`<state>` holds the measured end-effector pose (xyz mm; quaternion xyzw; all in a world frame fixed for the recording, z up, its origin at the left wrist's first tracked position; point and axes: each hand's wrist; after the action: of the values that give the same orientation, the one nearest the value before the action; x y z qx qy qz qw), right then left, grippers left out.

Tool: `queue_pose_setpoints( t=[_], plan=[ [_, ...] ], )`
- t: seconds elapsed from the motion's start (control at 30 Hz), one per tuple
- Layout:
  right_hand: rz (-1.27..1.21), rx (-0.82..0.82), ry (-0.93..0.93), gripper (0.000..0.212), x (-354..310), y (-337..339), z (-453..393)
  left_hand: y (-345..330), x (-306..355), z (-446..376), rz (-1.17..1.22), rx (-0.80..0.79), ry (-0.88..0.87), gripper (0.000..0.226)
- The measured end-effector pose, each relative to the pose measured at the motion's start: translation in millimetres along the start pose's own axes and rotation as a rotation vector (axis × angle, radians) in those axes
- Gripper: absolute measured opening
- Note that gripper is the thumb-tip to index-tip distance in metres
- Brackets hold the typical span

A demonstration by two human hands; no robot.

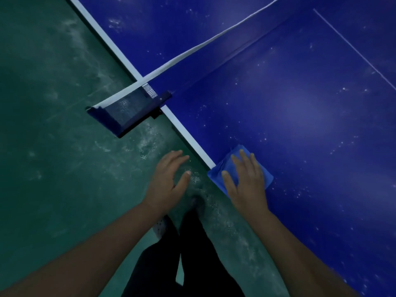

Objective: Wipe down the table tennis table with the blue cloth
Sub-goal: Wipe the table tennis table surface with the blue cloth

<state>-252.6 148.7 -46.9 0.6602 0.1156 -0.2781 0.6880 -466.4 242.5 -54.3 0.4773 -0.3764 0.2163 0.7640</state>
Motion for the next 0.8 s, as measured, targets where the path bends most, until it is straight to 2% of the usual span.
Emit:
queue_pose_setpoints(
  t=[0.1, 0.27, 0.43, 0.53, 0.6, 0.67, 0.73, 0.8],
  plan=[
    [0.276, -0.136, -0.005, 0.074, 30.0, -29.5, -24.6, -6.4, -14.0, -47.7, -0.155, -0.015, -0.082, 0.052],
    [0.428, -0.116, 0.000, 0.067, 68.4, -31.1, -39.6, -10.8, -35.6, -95.4, -0.287, 0.052, -0.172, 0.051],
    [0.391, 0.041, -0.255, 0.070, 103.9, -3.1, -103.7, -6.3, -49.6, -124.8, -0.335, 0.121, -0.216, 0.051],
    [0.334, 0.140, -0.451, 0.071, 92.2, -6.0, -145.4, 0.7, -49.6, -137.5, -0.333, 0.132, -0.243, 0.053],
    [0.376, 0.109, -0.375, 0.071, 53.5, -27.4, -159.8, 5.1, -50.3, -144.0, -0.347, 0.125, -0.240, 0.054],
    [0.431, -0.009, -0.113, 0.070, 16.2, -52.3, -154.2, 8.4, -51.9, -148.0, -0.357, 0.125, -0.244, 0.054],
    [0.473, -0.114, 0.086, 0.069, 15.2, -54.8, -146.6, 10.0, -54.1, -151.3, -0.380, 0.117, -0.248, 0.054],
    [0.486, -0.105, 0.040, 0.069, 46.3, -38.1, -151.5, 11.3, -55.7, -154.2, -0.419, 0.099, -0.240, 0.055]
  ],
)
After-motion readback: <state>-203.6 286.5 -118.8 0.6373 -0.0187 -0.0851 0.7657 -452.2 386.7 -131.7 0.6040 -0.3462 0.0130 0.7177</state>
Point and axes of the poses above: each hand's wrist, its own z-axis away from the middle knuckle, its own y-axis out of the back of the hand, x = y × z, and after that the axes turned 13 degrees about y, right-handed
